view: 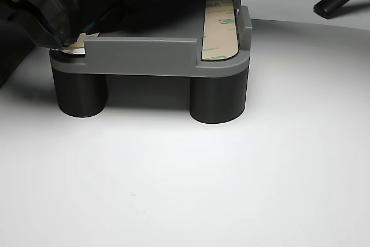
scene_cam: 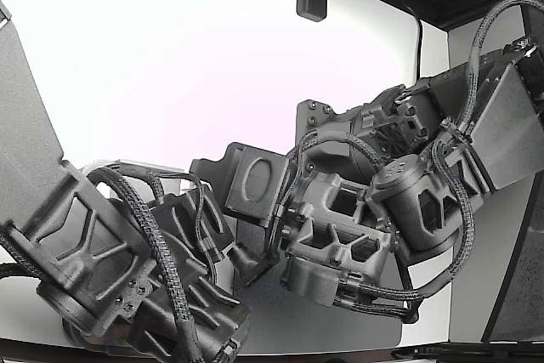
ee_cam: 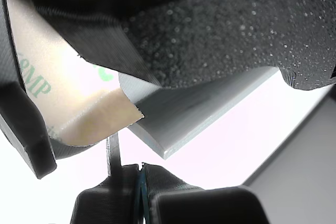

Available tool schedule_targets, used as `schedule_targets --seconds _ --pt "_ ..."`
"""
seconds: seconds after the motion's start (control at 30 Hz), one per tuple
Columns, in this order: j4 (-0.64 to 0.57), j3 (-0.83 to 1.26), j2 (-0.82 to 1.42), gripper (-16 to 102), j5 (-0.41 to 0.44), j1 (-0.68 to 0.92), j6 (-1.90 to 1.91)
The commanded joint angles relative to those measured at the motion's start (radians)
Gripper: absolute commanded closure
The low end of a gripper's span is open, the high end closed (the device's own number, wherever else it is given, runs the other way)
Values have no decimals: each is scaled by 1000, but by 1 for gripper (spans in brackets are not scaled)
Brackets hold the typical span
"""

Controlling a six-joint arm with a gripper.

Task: Peel off protective film from adhesive tape.

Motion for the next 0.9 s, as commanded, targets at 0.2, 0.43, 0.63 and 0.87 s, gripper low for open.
schedule_targets --seconds 0.2,0.43,0.63,0.87 --pt "3 -35 2 97 6 9 21" --pt "6 -37 -6 97 8 12 34" --pt "5 -31 -8 97 9 14 38" --pt "0 -29 -23 97 15 15 49"
